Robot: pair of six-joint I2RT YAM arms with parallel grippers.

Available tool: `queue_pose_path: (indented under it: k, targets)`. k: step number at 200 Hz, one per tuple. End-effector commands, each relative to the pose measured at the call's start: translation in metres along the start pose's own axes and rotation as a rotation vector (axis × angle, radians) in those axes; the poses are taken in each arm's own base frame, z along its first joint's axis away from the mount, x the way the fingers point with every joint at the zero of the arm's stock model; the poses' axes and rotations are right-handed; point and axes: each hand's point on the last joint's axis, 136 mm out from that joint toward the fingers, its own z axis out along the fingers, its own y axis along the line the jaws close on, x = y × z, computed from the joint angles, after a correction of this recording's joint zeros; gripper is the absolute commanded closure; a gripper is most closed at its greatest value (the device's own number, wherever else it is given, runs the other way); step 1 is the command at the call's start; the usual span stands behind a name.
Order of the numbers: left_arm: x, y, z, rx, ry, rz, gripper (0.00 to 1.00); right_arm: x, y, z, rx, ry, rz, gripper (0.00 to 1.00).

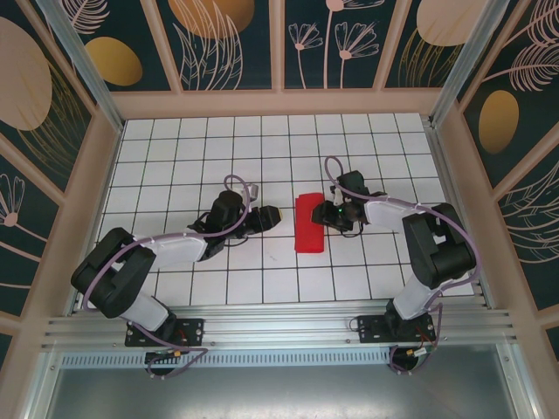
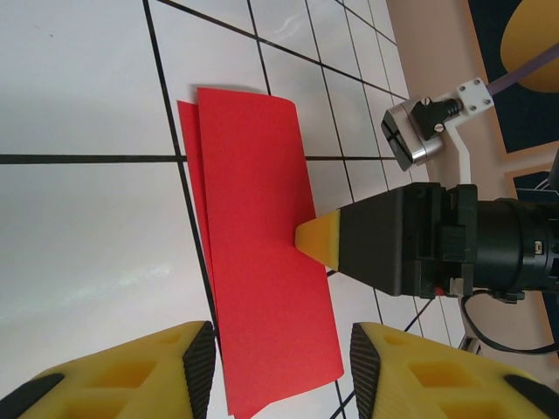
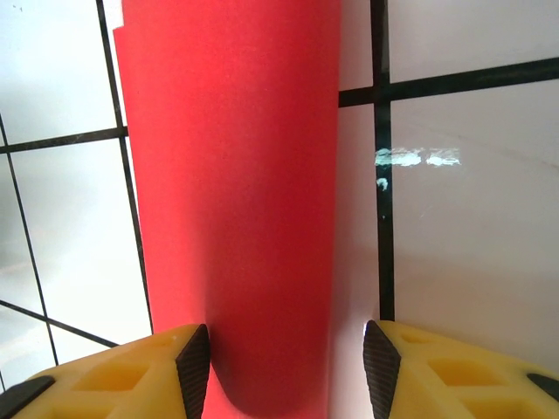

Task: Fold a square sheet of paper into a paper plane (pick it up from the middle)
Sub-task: Fold the square sheet of paper in half at the center of the table.

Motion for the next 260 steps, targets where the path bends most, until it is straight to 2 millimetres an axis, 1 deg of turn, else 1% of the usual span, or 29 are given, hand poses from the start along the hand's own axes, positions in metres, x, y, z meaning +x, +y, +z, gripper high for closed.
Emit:
queue_pose_path:
  k: [1, 44, 78, 98, 125, 180, 260]
  targets:
    - [-0.007, -0.015, 0.003, 0.044, -0.011, 0.007, 0.54, -0.001, 0.002, 0.001, 0.010, 0.008, -0.001, 0.47]
    - [-0.005, -0.014, 0.004, 0.043, -0.004, 0.007, 0.54, 0.007, 0.005, 0.003, 0.013, 0.045, -0.044, 0.48]
    - [-0.005, -0.015, 0.004, 0.048, -0.004, 0.007, 0.54, -0.001, 0.010, -0.006, 0.020, 0.016, -0.055, 0.50]
    - [-0.006, -0.016, 0.005, 0.053, -0.002, 0.006, 0.54, -0.003, 0.009, -0.008, 0.034, 0.009, -0.052, 0.51]
    - [-0.006, -0.017, 0.006, 0.058, 0.001, 0.007, 0.54, -0.004, 0.002, -0.004, 0.069, 0.010, -0.040, 0.51]
    - [-0.004, -0.016, 0.007, 0.060, 0.007, 0.008, 0.54, 0.001, 0.005, 0.002, 0.047, 0.050, -0.067, 0.52]
    - [-0.003, -0.016, 0.009, 0.062, 0.017, 0.006, 0.54, 0.002, 0.011, 0.006, 0.037, 0.071, -0.103, 0.53]
